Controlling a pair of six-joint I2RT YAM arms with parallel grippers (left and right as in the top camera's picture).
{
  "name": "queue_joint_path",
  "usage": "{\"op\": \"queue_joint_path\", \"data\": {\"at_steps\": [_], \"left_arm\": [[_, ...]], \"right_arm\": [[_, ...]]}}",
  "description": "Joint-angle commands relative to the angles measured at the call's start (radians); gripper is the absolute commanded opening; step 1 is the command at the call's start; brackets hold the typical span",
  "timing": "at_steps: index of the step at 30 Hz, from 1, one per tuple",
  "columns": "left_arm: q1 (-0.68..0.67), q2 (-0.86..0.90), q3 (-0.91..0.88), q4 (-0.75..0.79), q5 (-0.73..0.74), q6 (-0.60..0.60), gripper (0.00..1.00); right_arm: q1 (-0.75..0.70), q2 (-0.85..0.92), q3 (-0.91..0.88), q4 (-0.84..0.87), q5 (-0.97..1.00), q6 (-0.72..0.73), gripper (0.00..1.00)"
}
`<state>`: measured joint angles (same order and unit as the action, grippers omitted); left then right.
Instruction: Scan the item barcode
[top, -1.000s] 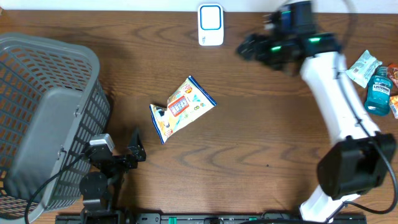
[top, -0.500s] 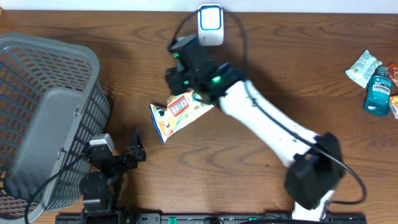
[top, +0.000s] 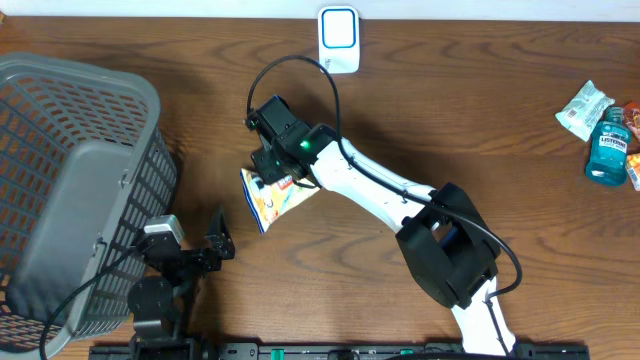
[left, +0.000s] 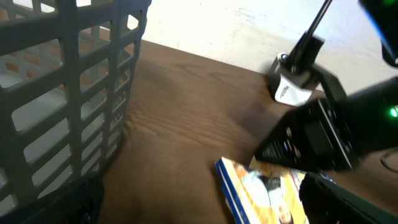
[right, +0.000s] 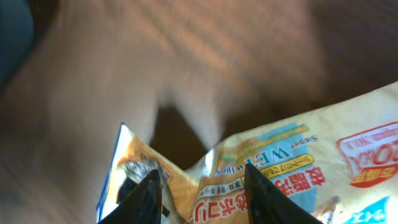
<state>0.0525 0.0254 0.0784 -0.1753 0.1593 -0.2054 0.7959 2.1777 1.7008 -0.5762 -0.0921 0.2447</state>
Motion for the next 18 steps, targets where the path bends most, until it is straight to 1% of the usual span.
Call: {"op": "queue_joint_path", "data": {"at_steps": [1, 2, 3, 4, 5, 7, 8, 11, 13, 14, 16, 18], "left_arm": [[0.002, 0.000, -0.016, -0.025, 0.016, 0.002, 1.00], [0.002, 0.000, -0.016, -0.025, 0.016, 0.002, 1.00], [0.002, 0.000, -0.016, -0.025, 0.016, 0.002, 1.00], [0.002, 0.000, -0.016, -0.025, 0.016, 0.002, 1.00], [0.002, 0.000, -0.016, -0.025, 0.016, 0.002, 1.00], [0.002, 0.000, -0.016, -0.025, 0.016, 0.002, 1.00], [0.002, 0.000, -0.016, -0.025, 0.016, 0.002, 1.00], [0.002, 0.000, -0.016, -0.025, 0.016, 0.002, 1.00], [0.002, 0.000, -0.016, -0.025, 0.016, 0.002, 1.00], [0.002, 0.000, -0.016, -0.025, 0.016, 0.002, 1.00], [0.002, 0.000, -0.016, -0.025, 0.016, 0.002, 1.00], [0.002, 0.000, -0.016, -0.025, 0.016, 0.002, 1.00]], "right_arm": [[0.005, 0.013, -0.003, -0.088, -0.061, -0.120, 0.33], [0.006, 0.012, -0.003, -0.120, -0.061, -0.145, 0.30], [0.007, 0.012, -0.003, -0.142, -0.060, -0.177, 0.30], [0.008, 0.011, -0.003, -0.162, -0.041, -0.246, 0.30], [0.006, 0.003, -0.003, -0.188, -0.007, -0.272, 0.31], [0.000, -0.015, -0.003, -0.259, 0.084, -0.285, 0.34], [-0.006, -0.027, -0.003, -0.302, 0.124, -0.293, 0.33], [-0.023, -0.060, -0.003, -0.384, 0.200, -0.306, 0.27], [-0.031, -0.094, -0.003, -0.404, 0.221, -0.305, 0.22], [-0.035, -0.118, -0.002, -0.408, 0.217, -0.300, 0.22], [-0.036, -0.179, 0.001, -0.407, 0.216, -0.266, 0.24], [-0.036, -0.254, 0.002, -0.404, 0.206, -0.219, 0.32]]}}
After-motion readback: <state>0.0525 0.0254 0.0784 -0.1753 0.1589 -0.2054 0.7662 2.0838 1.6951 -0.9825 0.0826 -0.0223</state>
